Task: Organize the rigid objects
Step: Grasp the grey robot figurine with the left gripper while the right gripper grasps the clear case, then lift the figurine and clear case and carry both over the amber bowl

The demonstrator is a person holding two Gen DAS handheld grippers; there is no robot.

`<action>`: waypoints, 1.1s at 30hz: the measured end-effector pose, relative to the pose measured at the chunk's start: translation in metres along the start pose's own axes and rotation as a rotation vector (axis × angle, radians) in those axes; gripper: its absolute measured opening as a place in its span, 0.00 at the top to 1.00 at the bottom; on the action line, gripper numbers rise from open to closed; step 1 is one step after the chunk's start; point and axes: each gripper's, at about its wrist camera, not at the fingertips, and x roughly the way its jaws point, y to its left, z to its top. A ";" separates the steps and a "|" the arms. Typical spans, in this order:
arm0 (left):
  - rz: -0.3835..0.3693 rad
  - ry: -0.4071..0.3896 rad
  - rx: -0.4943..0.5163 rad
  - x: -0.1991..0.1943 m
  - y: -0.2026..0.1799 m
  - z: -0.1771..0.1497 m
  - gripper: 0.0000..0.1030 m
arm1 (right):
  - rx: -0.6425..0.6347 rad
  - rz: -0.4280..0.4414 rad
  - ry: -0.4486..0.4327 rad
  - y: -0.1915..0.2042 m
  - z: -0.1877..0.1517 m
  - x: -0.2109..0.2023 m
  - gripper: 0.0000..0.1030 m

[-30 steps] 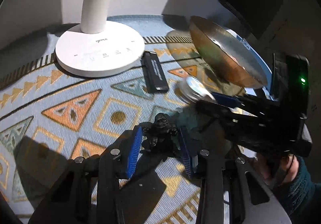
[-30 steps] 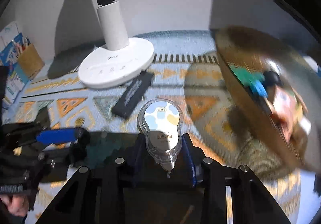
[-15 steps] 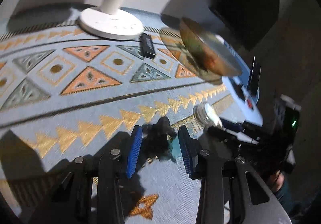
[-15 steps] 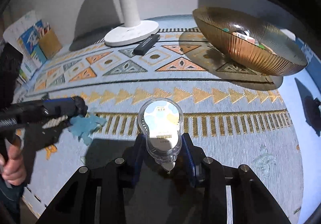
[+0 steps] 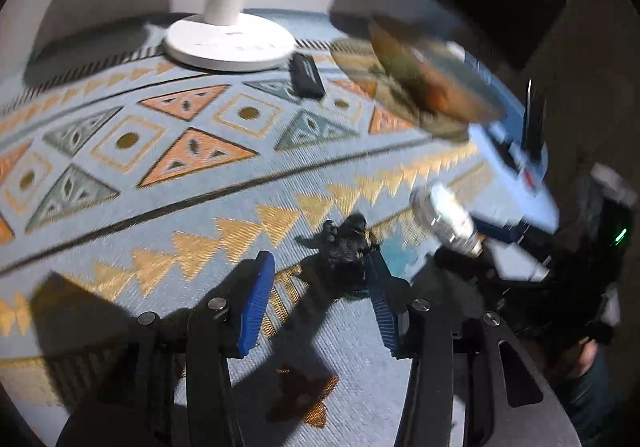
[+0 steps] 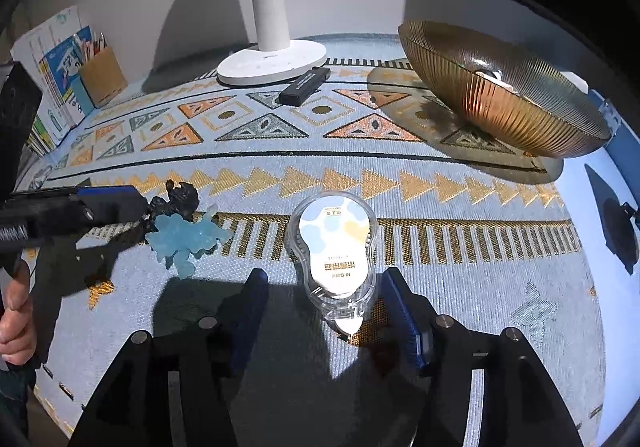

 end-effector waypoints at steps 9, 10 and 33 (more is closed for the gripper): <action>0.082 0.007 0.104 0.013 -0.023 0.006 0.56 | 0.001 -0.006 -0.005 0.001 0.000 0.000 0.44; 0.090 0.006 0.124 0.016 -0.028 0.007 0.56 | 0.000 -0.007 -0.005 0.001 0.000 0.001 0.44; 0.120 -0.256 -0.073 -0.032 0.018 -0.015 0.69 | 0.007 -0.065 -0.014 0.004 0.011 0.009 0.57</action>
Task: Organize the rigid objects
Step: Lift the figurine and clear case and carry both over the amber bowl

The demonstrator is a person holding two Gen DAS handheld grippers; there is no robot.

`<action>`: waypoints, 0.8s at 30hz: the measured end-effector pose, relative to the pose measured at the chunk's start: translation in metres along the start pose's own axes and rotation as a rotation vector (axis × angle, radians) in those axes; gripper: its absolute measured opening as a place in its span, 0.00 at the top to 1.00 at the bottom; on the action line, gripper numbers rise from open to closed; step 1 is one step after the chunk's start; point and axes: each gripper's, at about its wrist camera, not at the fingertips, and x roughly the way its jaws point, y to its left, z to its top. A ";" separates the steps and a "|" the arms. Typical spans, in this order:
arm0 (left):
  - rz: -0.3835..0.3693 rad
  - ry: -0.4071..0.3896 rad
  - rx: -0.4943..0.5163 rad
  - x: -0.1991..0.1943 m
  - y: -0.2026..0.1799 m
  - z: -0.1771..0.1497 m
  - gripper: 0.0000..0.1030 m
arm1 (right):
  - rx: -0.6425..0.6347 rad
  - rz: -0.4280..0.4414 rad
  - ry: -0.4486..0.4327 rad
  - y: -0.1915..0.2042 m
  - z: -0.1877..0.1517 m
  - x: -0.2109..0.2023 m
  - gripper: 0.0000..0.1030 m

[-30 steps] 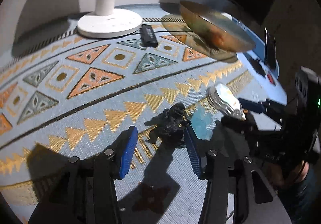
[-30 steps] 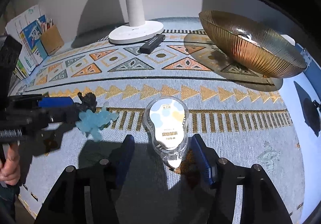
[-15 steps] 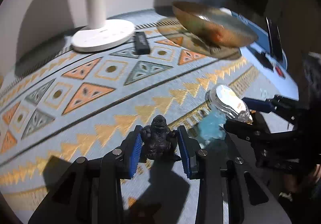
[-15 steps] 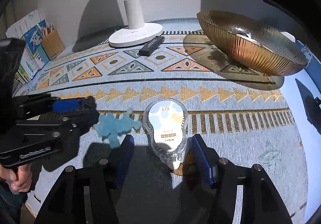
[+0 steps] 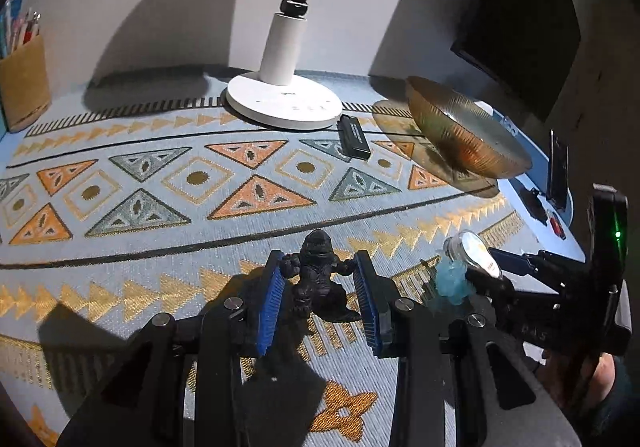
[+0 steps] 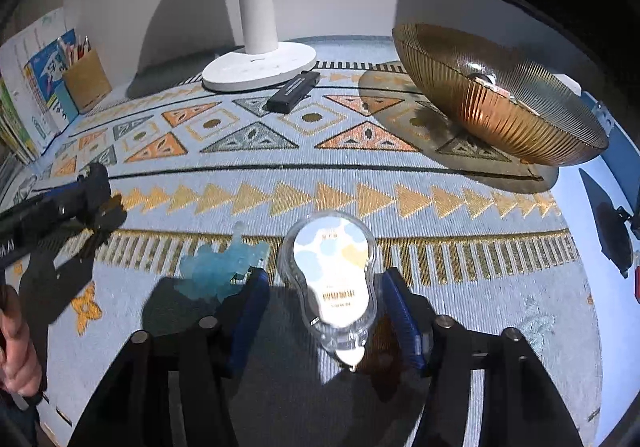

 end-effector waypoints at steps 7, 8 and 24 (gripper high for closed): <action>0.012 -0.008 0.038 -0.003 -0.007 -0.004 0.69 | 0.013 0.109 -0.040 0.007 -0.014 -0.023 0.57; 0.011 -0.006 0.048 -0.003 -0.009 -0.004 0.69 | 0.043 0.136 -0.049 0.002 -0.014 -0.030 0.57; -0.244 -0.121 0.268 0.010 -0.145 0.176 0.69 | 0.384 -0.152 -0.330 -0.177 0.104 -0.114 0.57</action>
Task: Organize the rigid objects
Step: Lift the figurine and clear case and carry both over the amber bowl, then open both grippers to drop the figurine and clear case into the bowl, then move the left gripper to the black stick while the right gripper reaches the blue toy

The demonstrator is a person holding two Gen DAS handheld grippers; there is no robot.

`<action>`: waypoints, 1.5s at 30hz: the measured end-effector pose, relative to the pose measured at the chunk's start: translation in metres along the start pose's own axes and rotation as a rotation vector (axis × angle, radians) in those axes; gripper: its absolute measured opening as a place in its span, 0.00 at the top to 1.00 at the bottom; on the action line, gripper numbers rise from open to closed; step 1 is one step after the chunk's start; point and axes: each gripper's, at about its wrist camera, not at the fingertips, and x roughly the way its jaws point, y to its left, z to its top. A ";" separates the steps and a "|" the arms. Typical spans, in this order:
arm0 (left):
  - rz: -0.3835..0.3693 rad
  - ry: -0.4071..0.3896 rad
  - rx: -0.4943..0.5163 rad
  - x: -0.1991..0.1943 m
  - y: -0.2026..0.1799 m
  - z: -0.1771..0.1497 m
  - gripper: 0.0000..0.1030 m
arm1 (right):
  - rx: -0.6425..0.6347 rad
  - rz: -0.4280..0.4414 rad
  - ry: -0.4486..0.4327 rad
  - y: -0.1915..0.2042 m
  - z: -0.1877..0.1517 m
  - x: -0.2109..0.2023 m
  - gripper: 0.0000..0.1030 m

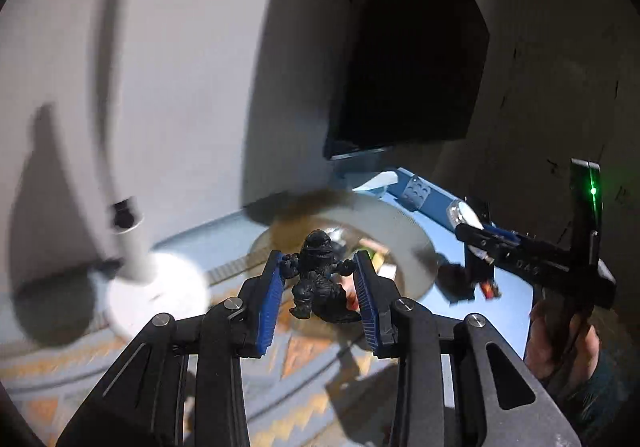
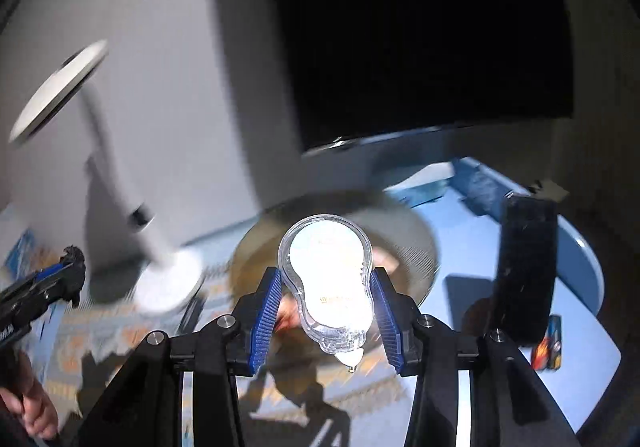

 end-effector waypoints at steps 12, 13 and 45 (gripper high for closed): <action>-0.047 0.241 -0.058 0.169 -0.005 -0.010 0.69 | 0.120 0.019 0.249 -0.039 -0.014 0.117 0.57; -0.041 0.248 -0.054 0.174 -0.006 -0.011 0.69 | 0.122 0.018 0.253 -0.038 -0.017 0.121 0.57; 0.259 0.087 -0.359 -0.077 0.104 -0.159 0.19 | -0.039 0.221 0.217 0.063 -0.140 0.013 0.38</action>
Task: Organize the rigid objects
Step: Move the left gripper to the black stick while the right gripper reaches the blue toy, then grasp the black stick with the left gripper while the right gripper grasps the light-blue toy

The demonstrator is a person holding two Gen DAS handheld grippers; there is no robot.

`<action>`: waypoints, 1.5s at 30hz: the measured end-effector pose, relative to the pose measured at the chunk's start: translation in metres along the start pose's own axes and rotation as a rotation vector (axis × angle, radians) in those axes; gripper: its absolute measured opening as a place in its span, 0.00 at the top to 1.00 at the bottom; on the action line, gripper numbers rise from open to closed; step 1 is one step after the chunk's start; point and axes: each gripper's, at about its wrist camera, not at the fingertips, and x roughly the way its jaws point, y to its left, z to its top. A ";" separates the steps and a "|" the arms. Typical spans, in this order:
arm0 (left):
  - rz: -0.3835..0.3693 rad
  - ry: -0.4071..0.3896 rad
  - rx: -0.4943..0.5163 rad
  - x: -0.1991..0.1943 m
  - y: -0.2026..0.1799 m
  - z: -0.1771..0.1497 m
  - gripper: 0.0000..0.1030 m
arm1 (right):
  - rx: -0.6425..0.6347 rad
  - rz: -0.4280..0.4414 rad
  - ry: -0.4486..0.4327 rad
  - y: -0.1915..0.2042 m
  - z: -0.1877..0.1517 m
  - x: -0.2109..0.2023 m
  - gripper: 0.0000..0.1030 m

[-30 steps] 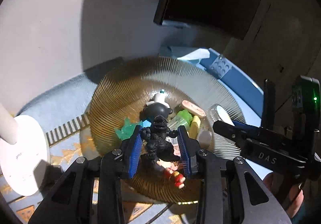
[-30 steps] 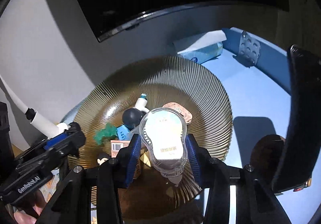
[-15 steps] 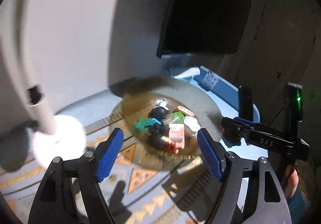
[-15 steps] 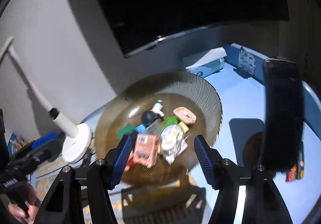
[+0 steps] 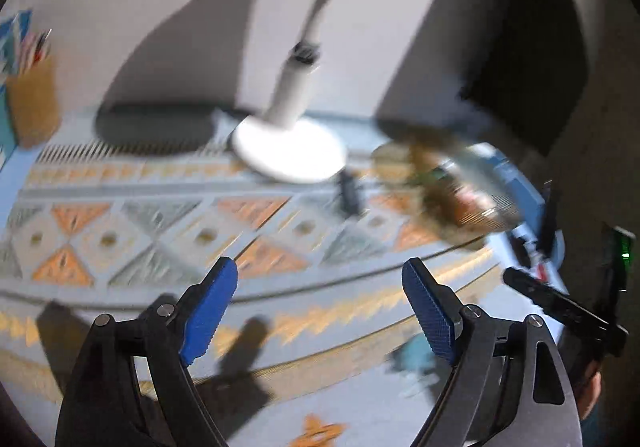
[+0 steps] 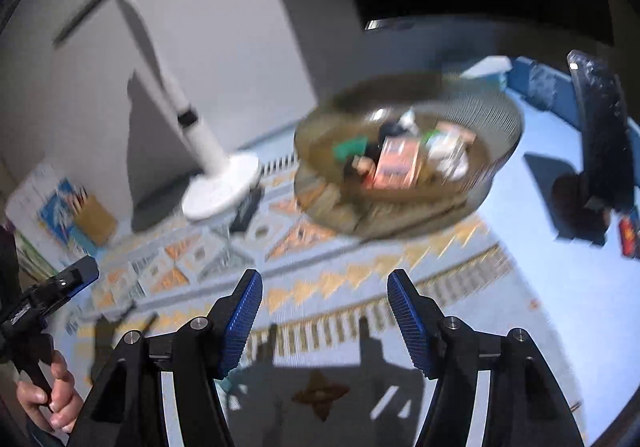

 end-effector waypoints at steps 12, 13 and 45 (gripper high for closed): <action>0.022 0.057 0.004 0.027 0.018 -0.029 0.19 | -0.145 -0.082 0.042 0.023 -0.024 0.033 0.37; 0.020 0.057 0.005 0.027 0.017 -0.029 0.19 | -0.154 -0.079 0.044 0.025 -0.025 0.034 0.37; 0.022 0.254 0.235 0.176 -0.077 0.062 0.31 | -0.378 0.070 0.154 0.099 -0.054 0.046 0.17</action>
